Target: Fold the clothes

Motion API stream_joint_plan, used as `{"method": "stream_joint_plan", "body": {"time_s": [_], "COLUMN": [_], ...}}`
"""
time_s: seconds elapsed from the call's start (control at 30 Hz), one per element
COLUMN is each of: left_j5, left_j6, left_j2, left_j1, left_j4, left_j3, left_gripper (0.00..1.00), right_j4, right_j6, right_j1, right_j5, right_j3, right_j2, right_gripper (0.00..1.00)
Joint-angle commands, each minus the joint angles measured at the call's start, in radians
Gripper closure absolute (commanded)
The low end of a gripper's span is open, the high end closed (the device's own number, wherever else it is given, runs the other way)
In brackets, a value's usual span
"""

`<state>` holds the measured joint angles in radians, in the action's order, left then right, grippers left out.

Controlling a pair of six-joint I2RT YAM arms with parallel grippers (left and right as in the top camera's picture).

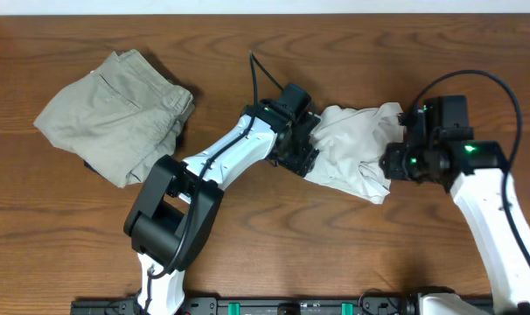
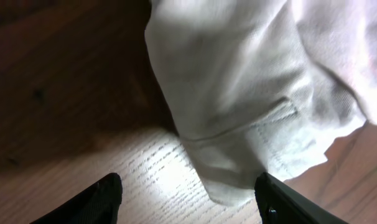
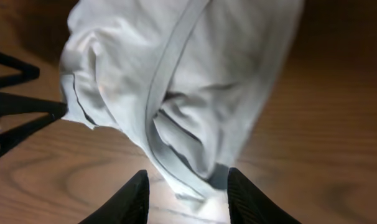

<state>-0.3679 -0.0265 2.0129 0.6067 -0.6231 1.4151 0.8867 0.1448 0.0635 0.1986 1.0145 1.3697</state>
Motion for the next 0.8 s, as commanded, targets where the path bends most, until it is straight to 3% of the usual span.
{"method": "stream_joint_plan", "body": {"time_s": [0.0,0.23,0.47,0.77], "left_j5": [-0.018,-0.026,-0.026,-0.025], "left_j6": [-0.003,-0.003,-0.003,-0.003], "left_j2": [0.011,0.011,0.011,0.011], "left_j1": [0.002,0.002,0.002,0.002], "left_j4": [0.008,0.009,0.008,0.008], "left_j3": [-0.002,-0.002,-0.002,-0.002], "left_gripper": [0.3,0.31,0.31,0.31], "right_j4": [-0.034,-0.048,-0.023,0.121], "right_j6": [0.003,-0.072,-0.094,-0.04], "right_j1": [0.007,0.01,0.001,-0.087], "right_j5": [0.076,0.172,0.16,0.038], "right_j3": [-0.05,-0.055,-0.051,-0.044], "right_j2": [0.088,0.197,0.167,0.038], "right_gripper": [0.64,0.67,0.99,0.99]}}
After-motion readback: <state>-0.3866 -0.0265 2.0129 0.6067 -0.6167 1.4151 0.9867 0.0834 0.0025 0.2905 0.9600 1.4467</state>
